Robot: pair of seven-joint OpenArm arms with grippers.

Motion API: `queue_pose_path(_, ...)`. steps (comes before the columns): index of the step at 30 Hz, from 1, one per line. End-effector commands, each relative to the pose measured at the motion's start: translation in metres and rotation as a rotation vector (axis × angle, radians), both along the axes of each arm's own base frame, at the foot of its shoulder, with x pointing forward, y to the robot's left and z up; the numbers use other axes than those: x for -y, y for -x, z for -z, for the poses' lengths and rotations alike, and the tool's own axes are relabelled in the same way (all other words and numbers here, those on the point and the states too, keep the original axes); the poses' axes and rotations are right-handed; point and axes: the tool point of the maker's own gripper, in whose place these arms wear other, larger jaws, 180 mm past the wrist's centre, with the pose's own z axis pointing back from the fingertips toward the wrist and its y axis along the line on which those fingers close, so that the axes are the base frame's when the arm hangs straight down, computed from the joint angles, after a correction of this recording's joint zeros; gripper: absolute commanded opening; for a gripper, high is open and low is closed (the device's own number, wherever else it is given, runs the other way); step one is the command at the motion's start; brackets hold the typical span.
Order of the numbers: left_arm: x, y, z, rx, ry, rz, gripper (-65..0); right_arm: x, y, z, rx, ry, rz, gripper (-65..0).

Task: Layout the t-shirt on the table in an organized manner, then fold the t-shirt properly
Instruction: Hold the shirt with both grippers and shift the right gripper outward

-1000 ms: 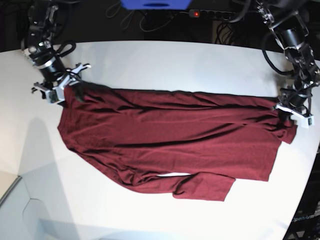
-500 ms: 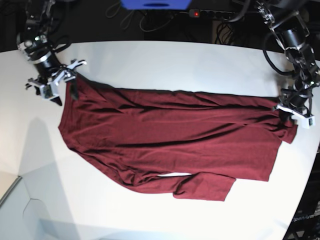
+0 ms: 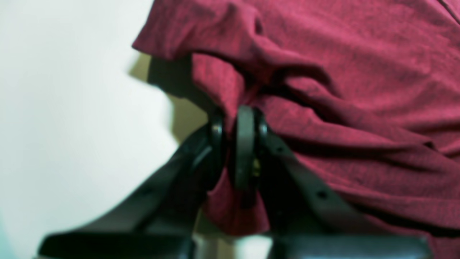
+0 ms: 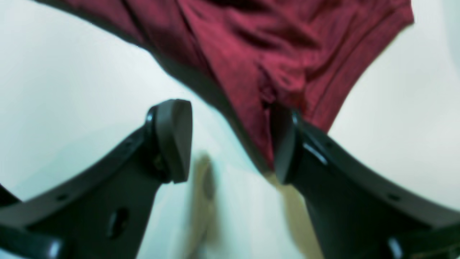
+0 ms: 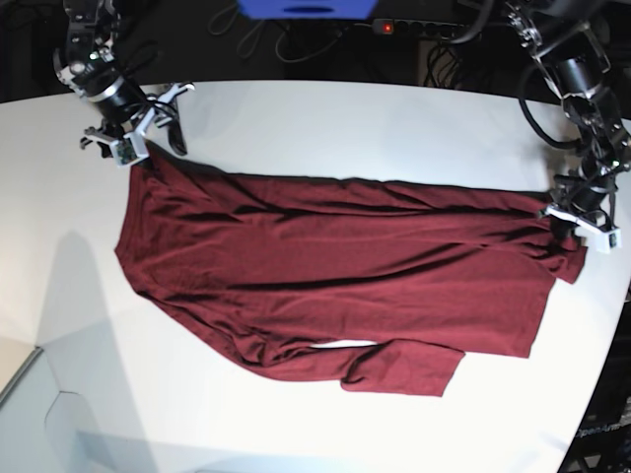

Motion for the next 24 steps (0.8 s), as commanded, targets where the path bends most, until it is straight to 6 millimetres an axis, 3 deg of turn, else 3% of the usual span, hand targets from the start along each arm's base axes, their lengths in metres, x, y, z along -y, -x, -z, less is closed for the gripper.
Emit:
queue_pose_path(1,-0.012,-0.012,-0.023,0.063,-0.033,-0.006,-64.8,0.003,-0.005,-0.008,0.037,-0.012,0.004,-30.3)
queue_pose_path(4,-0.012,-0.012,-0.023,0.063,-0.033,-0.006,-64.8,0.004,-0.005,-0.005,0.029,-0.014,0.008,-30.9)
queue_pose_path(6,-0.012,-0.012,-0.023,0.063,-0.033,-0.006,-64.8,0.004,-0.005,-0.004,0.026,-0.015,0.009,-34.5)
queue_pose_path(15,-0.013,-0.012,-0.023,0.066,-0.033,-0.011,-64.8,0.007,-0.011,-0.002,0.029,-0.015,0.016,-60.1)
queue_pose_path(20,-0.013,-0.012,-0.023,0.068,-0.03,-0.011,-64.8,0.026,-0.014,0.0,0.026,0.009,0.046,-65.0)
queue_pose_path(24,-0.013,-0.012,-0.023,0.068,-0.03,-0.011,-64.8,0.047,-0.021,-0.018,0.076,0.042,0.091,-65.0)
